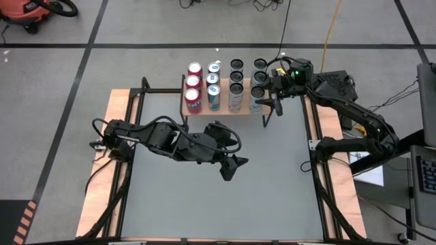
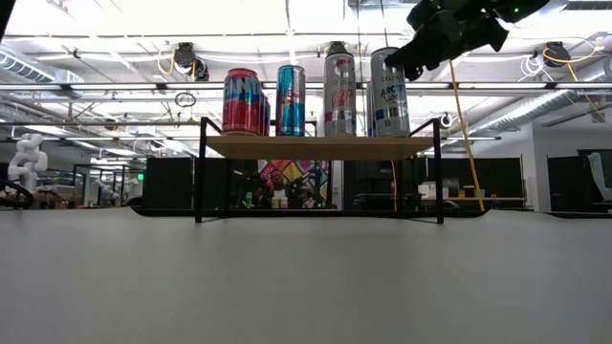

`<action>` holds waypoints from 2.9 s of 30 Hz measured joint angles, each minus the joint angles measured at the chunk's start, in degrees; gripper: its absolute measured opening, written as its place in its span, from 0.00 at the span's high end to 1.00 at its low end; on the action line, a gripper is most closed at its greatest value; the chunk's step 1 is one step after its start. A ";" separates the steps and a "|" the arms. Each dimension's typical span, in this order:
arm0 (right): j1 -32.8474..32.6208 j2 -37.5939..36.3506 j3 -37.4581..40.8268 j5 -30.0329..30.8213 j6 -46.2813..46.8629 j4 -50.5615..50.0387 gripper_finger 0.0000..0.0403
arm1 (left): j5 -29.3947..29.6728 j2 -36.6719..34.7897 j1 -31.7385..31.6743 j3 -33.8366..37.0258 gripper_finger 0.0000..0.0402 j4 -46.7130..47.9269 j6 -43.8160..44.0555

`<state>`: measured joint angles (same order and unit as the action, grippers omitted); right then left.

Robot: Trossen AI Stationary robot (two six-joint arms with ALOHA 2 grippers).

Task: Place canned beverage on shelf
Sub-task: Put the white-blue soda can on the shelf aligned with the other white-blue soda cans

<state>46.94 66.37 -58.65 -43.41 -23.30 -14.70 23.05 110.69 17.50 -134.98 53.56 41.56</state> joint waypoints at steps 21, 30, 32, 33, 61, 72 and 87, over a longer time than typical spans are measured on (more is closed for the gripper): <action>0.37 -0.59 0.11 1.65 0.10 -0.39 0.45 | 0.00 0.00 0.00 0.00 0.09 0.02 0.02; 1.70 -1.88 0.22 2.14 0.03 -0.98 0.45 | -0.02 0.00 0.00 0.00 0.09 0.02 0.02; 1.88 -1.88 0.22 2.01 0.03 -0.98 0.45 | -0.02 0.00 0.00 0.00 0.09 0.03 0.02; 1.88 -1.88 0.22 2.01 0.03 -0.96 0.45 | -0.02 0.00 0.00 0.00 0.09 0.04 0.02; 1.86 -2.35 0.15 1.44 3.48 -2.03 0.30 | -0.07 0.00 0.26 0.00 0.09 0.04 0.14; 1.86 -6.84 0.11 2.90 9.30 3.81 0.26 | -0.44 0.00 0.26 0.00 0.09 0.04 0.11; -0.72 -18.81 0.10 4.32 20.02 -22.04 0.40 | 0.54 0.00 0.26 0.00 0.09 0.04 -0.19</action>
<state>46.22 47.56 -58.55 -39.09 -3.27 -36.74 23.59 110.69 17.76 -134.98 53.60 41.37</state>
